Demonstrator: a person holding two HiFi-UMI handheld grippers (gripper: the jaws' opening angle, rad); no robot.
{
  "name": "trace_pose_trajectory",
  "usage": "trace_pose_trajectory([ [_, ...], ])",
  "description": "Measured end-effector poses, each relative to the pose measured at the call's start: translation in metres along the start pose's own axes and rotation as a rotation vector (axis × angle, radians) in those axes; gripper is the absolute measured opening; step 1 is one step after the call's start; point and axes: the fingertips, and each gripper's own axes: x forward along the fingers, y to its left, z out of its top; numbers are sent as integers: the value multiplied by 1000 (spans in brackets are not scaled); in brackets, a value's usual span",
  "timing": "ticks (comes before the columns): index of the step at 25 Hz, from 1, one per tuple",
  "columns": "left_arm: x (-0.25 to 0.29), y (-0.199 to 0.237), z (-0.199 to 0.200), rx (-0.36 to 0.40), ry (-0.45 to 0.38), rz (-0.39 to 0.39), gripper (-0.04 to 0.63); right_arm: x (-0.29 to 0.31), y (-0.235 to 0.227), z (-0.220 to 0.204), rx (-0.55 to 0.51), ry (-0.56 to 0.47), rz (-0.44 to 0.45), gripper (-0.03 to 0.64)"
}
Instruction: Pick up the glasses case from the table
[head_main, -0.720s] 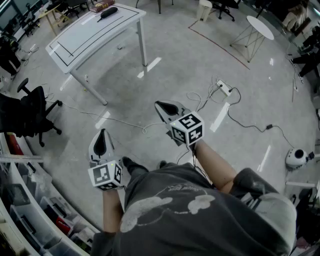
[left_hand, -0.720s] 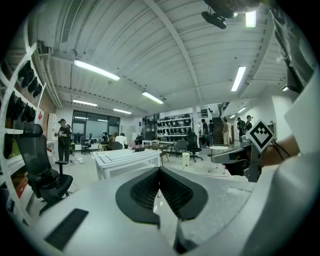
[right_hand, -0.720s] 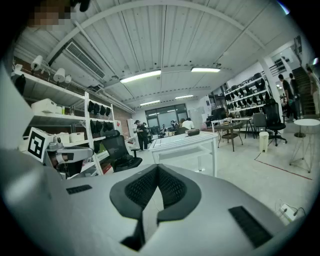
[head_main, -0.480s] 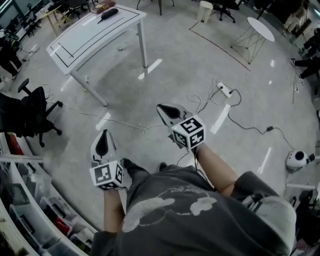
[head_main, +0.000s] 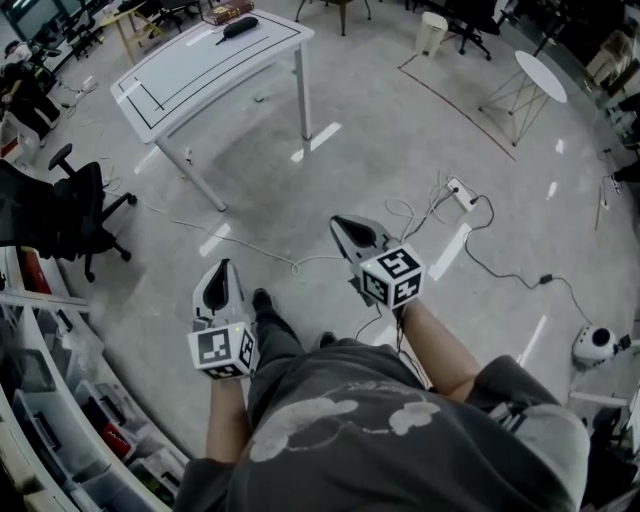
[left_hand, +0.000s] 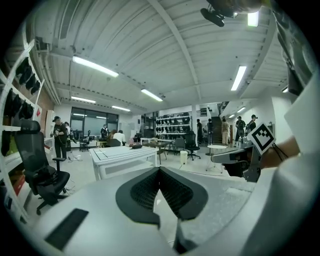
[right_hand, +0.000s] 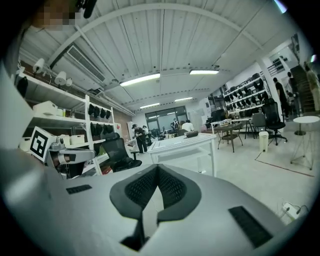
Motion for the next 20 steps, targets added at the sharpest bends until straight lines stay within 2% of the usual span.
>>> trace_pose_trajectory([
  [6, 41, 27, -4, -12, 10, -12, 2, 35, -15, 3, 18, 1, -25, 0],
  [11, 101, 52, 0, -24, 12, -56, 2, 73, -54, 10, 45, 14, -99, 0],
  [16, 176, 92, 16, -42, 8, -97, 2, 136, -88, 32, 48, 28, -151, 0],
  [20, 229, 124, 32, -20, 20, -140, 2, 192, -107, 53, 68, 36, -189, 0],
])
